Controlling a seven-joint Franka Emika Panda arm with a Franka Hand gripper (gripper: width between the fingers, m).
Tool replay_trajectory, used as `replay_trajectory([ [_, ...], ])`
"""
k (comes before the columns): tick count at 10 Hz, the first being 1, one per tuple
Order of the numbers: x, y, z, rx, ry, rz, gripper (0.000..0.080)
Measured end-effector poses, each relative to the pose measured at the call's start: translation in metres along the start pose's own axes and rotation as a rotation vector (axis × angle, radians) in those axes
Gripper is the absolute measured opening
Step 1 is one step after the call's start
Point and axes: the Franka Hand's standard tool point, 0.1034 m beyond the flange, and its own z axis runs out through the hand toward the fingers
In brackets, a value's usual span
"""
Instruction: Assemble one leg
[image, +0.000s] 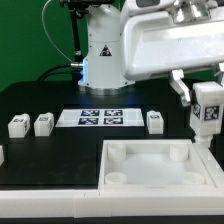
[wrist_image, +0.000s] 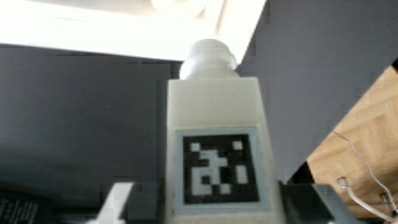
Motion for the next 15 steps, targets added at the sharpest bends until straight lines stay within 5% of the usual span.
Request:
replay_trajectory([
  [7, -0.019, 0.018, 0.027, -0.009, -0.03, -0.004, 0.0291],
  [15, -0.031, 0.008, 0.042, -0.004, -0.015, -0.012, 0.0291],
])
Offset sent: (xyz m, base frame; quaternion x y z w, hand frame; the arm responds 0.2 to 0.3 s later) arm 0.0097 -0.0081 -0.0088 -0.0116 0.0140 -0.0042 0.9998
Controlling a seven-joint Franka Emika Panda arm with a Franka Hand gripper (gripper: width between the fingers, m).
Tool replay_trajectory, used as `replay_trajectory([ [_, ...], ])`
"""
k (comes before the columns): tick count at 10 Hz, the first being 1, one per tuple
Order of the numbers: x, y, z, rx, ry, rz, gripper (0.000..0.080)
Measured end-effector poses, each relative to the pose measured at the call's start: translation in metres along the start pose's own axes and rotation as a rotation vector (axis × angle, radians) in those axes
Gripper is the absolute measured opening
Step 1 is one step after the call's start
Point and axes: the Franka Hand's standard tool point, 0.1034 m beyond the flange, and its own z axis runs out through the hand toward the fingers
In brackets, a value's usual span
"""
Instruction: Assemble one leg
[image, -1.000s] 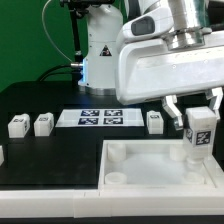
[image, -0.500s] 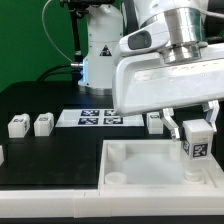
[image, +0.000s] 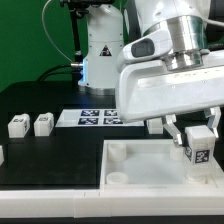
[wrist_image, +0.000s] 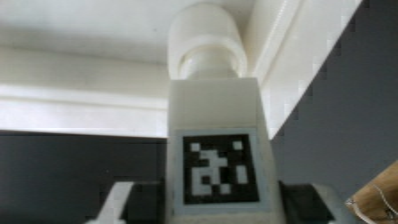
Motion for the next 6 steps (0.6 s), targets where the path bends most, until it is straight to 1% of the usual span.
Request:
replay_trajectory([
  [1, -0.0024, 0.0, 0.001, -0.002, 0.006, 0.0, 0.0291],
  [4, -0.0023, 0.0001, 0.0009, -0.002, 0.01, -0.001, 0.0292],
  [5, -0.0023, 0.0001, 0.0009, -0.002, 0.01, -0.001, 0.05],
  [6, -0.0023, 0.0001, 0.0009, -0.002, 0.01, -0.001, 0.05],
])
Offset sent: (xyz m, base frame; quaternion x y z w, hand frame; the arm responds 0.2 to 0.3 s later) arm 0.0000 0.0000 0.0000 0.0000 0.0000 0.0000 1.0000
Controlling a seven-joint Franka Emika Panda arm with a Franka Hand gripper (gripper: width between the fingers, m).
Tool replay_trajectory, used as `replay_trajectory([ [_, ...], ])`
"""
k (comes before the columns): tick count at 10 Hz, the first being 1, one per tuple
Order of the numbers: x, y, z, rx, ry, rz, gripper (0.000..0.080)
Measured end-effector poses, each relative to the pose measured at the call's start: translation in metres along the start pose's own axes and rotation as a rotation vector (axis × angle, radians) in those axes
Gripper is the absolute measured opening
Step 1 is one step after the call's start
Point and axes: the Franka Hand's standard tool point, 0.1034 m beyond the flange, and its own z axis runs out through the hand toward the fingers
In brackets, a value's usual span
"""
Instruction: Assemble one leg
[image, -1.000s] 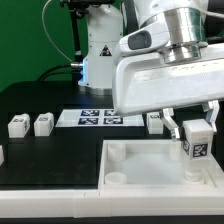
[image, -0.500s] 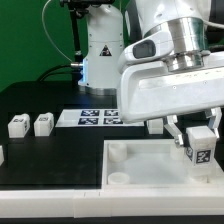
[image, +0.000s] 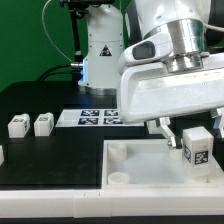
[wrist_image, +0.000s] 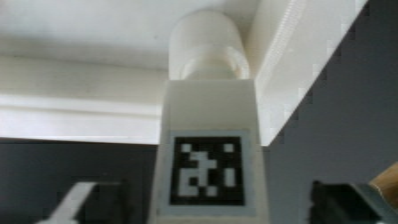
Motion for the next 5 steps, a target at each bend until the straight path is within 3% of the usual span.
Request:
replay_trajectory([
  [1, 0.0, 0.0, 0.0, 0.0, 0.0, 0.0, 0.0617],
  [5, 0.0, 0.0, 0.0, 0.0, 0.0, 0.0, 0.0648],
])
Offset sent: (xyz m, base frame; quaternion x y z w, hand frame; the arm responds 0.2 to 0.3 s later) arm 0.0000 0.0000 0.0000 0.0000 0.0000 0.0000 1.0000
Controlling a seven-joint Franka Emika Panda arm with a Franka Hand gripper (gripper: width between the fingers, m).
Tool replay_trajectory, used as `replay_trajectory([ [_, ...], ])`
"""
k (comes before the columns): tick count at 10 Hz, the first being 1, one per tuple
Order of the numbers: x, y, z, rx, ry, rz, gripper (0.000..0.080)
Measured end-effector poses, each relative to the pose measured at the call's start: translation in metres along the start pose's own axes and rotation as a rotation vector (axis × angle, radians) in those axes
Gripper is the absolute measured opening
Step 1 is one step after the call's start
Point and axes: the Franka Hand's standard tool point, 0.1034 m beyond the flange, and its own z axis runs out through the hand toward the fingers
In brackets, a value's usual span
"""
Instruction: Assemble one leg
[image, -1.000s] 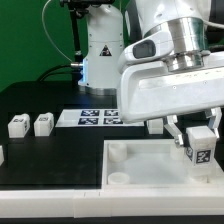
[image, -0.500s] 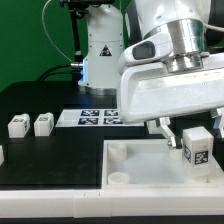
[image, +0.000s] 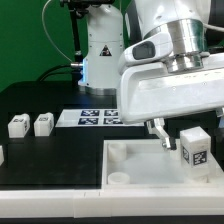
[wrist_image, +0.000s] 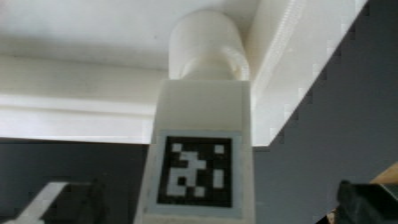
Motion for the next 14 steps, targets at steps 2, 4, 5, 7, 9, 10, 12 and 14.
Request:
replay_trajectory([
  [2, 0.0, 0.0, 0.0, 0.0, 0.0, 0.0, 0.0649],
  [4, 0.011, 0.002, -0.013, 0.004, -0.038, -0.001, 0.0649],
  [5, 0.02, 0.004, -0.022, 0.006, -0.054, -0.002, 0.0649],
  [7, 0.029, 0.014, -0.024, 0.01, -0.111, -0.011, 0.0649],
  [9, 0.016, 0.009, -0.016, 0.056, -0.35, 0.025, 0.0649],
  [10, 0.017, 0.005, -0.012, 0.07, -0.416, 0.041, 0.0649],
  [12, 0.009, 0.0, -0.004, 0.125, -0.677, 0.072, 0.0649],
  [14, 0.01, -0.002, 0.003, 0.14, -0.752, 0.076, 0.0649],
])
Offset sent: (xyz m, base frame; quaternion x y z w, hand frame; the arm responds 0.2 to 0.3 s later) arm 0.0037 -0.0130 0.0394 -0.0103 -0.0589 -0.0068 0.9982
